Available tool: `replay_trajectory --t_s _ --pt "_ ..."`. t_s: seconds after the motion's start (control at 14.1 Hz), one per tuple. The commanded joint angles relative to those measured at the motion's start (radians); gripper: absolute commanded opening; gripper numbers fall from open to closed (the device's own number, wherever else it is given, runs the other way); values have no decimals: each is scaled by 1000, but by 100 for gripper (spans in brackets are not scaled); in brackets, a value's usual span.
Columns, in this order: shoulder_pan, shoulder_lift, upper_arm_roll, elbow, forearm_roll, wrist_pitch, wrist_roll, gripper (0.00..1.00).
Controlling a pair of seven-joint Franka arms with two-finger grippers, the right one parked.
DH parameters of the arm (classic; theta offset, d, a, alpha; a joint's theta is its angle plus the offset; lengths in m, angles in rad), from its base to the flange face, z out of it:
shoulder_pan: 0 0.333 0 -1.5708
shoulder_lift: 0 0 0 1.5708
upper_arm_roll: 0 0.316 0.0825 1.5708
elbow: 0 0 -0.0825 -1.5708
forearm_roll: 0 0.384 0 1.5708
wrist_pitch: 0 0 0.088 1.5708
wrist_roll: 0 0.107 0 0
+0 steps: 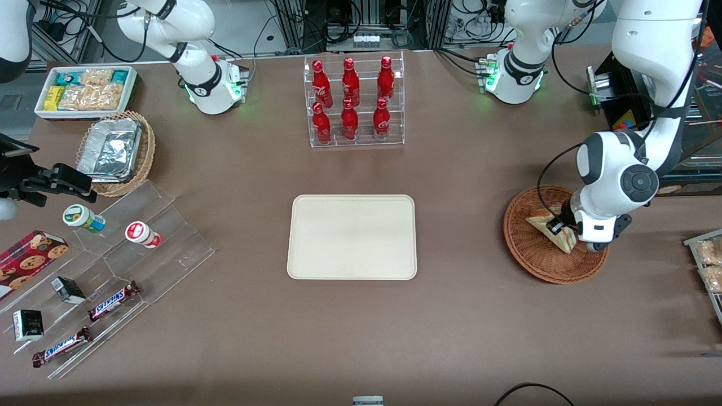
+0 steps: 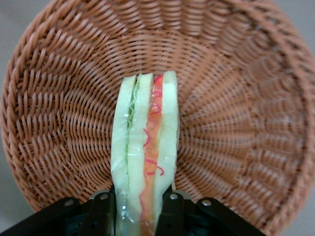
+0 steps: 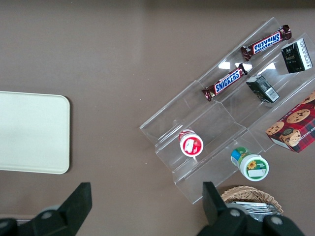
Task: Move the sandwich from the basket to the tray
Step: 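Lift the sandwich and carry it with the left gripper over the cream tray, then lower the sandwich onto the tray and open the left gripper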
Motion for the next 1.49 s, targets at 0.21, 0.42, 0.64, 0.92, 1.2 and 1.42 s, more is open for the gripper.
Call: replay_trajectory --t_s 0.21,0.42,0.64,0.92,1.2,1.42 --pt "-203 -93 -6 171 19 -265 -1 29" --pt "-375 -35 -12 265 -7 -292 69 27" --pt "-486 64 -13 361 -122 -286 188 27" --pt "-581 251 -18 550 -127 -280 213 24" --pt "-649 336 -20 579 -118 -213 216 24" --pt "-656 376 -20 582 -121 -194 213 24"
